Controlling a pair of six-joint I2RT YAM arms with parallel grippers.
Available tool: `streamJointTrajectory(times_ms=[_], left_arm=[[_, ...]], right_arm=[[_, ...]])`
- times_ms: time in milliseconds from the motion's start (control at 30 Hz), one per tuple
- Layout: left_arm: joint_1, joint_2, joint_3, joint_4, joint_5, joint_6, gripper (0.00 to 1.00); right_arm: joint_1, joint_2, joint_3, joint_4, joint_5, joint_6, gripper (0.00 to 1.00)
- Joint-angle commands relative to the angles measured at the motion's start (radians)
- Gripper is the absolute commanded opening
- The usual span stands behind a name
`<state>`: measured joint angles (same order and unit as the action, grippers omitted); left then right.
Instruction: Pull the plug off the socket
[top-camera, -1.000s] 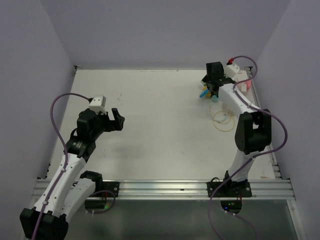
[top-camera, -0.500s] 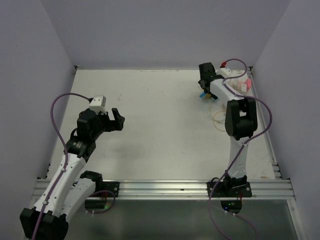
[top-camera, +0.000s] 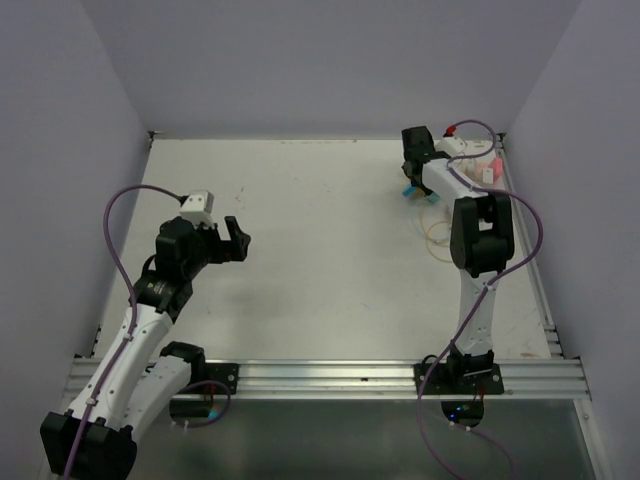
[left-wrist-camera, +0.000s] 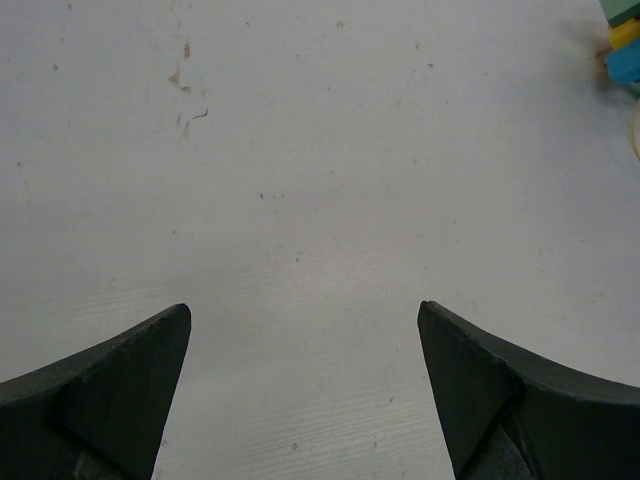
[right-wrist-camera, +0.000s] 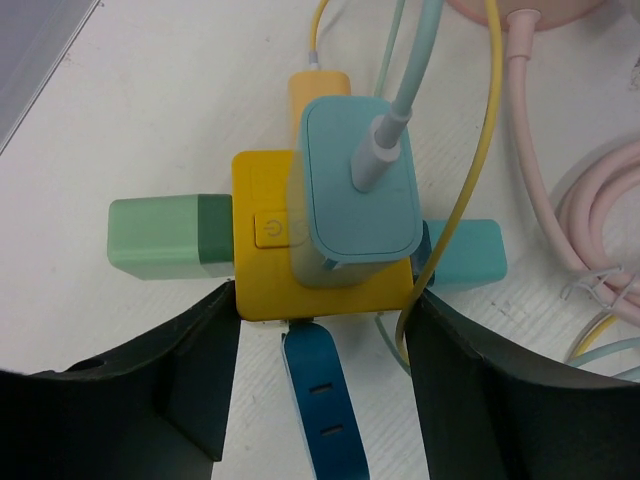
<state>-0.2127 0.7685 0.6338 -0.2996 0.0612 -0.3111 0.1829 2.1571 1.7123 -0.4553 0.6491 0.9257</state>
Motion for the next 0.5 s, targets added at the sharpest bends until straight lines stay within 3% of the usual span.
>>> streamJointTrajectory(times_ms=[0,233,467], left_arm=[[-0.001,0.003,0.009,0.06,0.019,0.012,1.0],[-0.001,0.006,0.009,0.062,0.02,0.012,1.0],[0.006,0.008,0.009,0.062,0.034,0.01,1.0]], right_arm=[[-0.005,-0.006,-0.003,0.055,-0.005,-0.008,0.59],[0.0,-0.061,-0.101,0.128,-0.112,-0.105,0.39],[0.072,-0.196,-0.272,0.251,-0.284,-0.364,0.35]])
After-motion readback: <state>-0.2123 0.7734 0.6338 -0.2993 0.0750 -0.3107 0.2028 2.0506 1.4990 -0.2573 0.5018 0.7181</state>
